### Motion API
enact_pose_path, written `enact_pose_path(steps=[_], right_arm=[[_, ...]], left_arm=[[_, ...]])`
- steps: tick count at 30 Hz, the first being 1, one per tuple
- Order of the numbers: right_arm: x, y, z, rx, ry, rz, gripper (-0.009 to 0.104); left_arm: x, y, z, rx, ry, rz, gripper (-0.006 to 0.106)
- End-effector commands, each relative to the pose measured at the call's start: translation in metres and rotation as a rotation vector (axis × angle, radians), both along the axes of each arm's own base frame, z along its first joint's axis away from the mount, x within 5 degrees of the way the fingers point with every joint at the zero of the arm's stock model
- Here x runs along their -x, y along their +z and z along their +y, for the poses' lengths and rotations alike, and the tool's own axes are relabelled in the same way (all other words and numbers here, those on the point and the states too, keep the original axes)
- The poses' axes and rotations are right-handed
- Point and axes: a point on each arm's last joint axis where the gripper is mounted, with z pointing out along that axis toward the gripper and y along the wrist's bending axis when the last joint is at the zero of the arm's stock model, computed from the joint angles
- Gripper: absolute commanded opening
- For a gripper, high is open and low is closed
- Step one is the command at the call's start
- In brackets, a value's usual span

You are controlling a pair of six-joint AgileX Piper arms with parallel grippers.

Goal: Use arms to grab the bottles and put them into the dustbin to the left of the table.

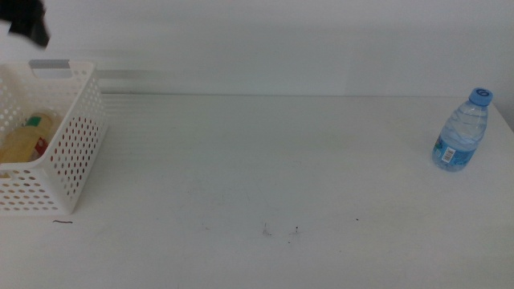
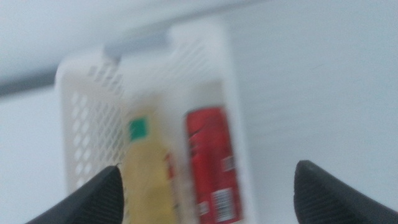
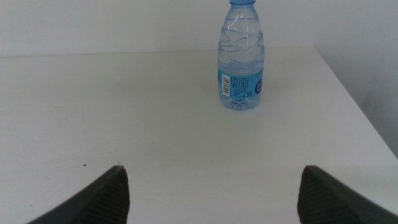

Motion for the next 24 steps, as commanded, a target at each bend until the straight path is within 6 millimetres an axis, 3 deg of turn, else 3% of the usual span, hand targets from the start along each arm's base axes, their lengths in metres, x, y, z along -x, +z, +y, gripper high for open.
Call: enact_pose_path(steps=[1,6,9,12,18,21,24], right_arm=[[0.0,0.0,-0.001,0.012,-0.006,-0.016,0.093],[0.0,0.0,-0.001,0.012,-0.006,-0.016,0.093],[0.0,0.0,-0.001,0.012,-0.006,-0.016,0.093],[0.0,0.0,-0.001,0.012,-0.006,-0.016,0.093],[0.0,0.0,-0.001,0.012,-0.006,-0.016,0.093],[0.0,0.0,-0.001,0.012,-0.006,-0.016,0.093],[0.0,0.0,-0.001,0.012,-0.006,-0.016,0.093]], left_arm=[[0.021,0.03,-0.025,0.024,-0.085,-0.088,0.094],[0.068,0.072,-0.076,0.13,-0.337,-0.246,0.094],[0.097,0.078,-0.095,0.195,-0.432,-0.331,0.094],[0.126,0.073,-0.11,0.268,-0.501,-0.394,0.094],[0.18,0.042,-0.124,0.358,-0.594,-0.494,0.094],[0.199,0.029,-0.125,0.368,-0.586,-0.559,0.094],[0.214,0.029,-0.123,0.357,-0.574,-0.653,0.094]])
